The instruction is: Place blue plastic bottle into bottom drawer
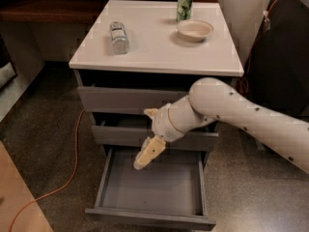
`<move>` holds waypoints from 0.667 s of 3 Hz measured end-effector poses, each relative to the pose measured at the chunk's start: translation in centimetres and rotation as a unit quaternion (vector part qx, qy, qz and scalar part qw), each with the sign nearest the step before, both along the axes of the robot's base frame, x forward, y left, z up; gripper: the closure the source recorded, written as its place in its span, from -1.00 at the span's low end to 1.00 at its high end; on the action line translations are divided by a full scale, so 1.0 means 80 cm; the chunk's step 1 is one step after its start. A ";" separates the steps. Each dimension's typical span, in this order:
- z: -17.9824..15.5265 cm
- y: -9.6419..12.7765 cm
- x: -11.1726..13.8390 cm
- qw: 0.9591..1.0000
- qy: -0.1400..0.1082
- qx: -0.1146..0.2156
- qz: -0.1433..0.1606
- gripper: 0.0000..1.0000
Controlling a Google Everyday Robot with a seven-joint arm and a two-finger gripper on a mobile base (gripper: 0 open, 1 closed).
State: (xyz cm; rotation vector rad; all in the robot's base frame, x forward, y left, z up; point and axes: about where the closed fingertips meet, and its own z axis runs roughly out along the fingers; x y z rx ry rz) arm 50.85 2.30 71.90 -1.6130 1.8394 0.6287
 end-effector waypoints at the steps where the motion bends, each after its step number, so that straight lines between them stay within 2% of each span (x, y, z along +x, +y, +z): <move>1: 0.030 0.012 0.026 0.999 0.016 -0.051 -0.009 -1.00; 2: 0.045 0.018 0.044 0.997 0.024 -0.080 -0.005 -1.00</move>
Offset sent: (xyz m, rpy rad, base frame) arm 0.0543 0.0175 0.0534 -0.2278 0.0640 -0.0071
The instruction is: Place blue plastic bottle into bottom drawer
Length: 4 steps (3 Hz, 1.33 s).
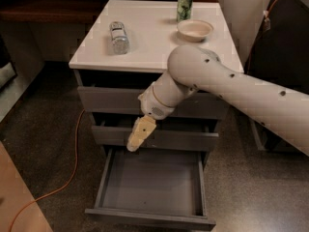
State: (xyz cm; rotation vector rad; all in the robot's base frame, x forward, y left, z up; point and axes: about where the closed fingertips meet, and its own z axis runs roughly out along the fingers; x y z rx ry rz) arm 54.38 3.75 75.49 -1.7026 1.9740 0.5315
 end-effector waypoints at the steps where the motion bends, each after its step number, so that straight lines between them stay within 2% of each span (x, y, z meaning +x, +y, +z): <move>1: 0.001 0.003 0.001 1.000 0.002 -0.002 0.003 -1.00; 2: 0.001 0.002 0.004 1.000 0.008 0.018 -0.008 -1.00; 3: 0.025 0.016 0.014 0.999 0.005 0.037 -0.012 -1.00; 4: 0.077 0.039 0.029 0.999 0.000 0.040 -0.023 -1.00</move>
Offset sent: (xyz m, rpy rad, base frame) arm 0.0088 -0.0025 0.0037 0.1063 0.0308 -0.0591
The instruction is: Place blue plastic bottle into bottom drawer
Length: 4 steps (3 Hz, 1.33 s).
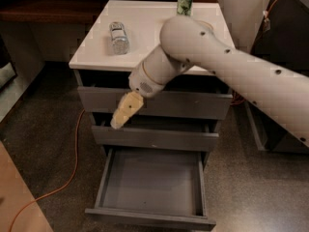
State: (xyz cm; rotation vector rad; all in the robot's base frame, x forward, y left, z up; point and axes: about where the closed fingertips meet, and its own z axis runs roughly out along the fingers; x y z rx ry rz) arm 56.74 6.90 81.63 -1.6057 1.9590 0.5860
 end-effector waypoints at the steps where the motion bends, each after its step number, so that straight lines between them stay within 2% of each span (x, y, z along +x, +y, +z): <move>1: 0.037 0.021 0.013 1.000 0.005 -0.005 -0.015 -1.00; 2: 0.067 0.035 0.035 0.999 0.009 -0.003 -0.044 -1.00; 3: 0.084 0.048 0.063 0.996 0.018 0.021 -0.088 -1.00; 4: 0.093 0.058 0.101 0.988 0.031 0.036 -0.145 -1.00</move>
Offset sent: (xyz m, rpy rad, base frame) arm 0.0538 0.0396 0.0882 0.0064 0.0332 -0.1865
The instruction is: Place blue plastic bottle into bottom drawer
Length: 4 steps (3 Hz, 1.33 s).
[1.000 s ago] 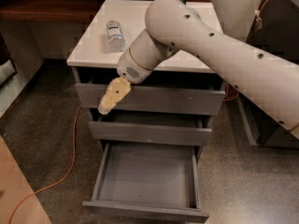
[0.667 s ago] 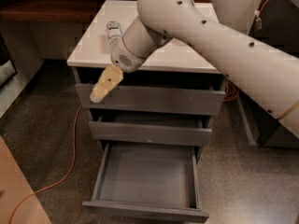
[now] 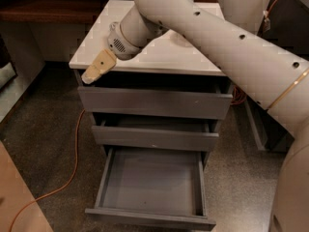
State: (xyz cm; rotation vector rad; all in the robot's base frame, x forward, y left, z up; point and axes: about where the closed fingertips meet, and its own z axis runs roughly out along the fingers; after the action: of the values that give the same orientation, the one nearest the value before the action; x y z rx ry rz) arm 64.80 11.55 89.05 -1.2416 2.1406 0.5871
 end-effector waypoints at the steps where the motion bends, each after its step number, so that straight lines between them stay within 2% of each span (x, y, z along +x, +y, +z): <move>1: 0.000 0.000 0.000 1.000 0.000 0.000 0.000 -1.00; 2: -0.005 0.002 0.009 1.000 0.016 -0.005 -0.018 -1.00; 3: -0.005 0.007 0.041 0.998 0.030 -0.009 -0.059 -1.00; 4: -0.001 0.009 0.079 0.993 0.030 -0.013 -0.114 -1.00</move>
Offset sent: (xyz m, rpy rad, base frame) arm 0.0207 -0.0008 -0.0085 -0.0260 0.0824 -0.1052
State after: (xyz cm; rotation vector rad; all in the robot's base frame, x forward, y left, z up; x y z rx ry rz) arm 71.09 12.27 88.94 -0.9838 2.3064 0.5057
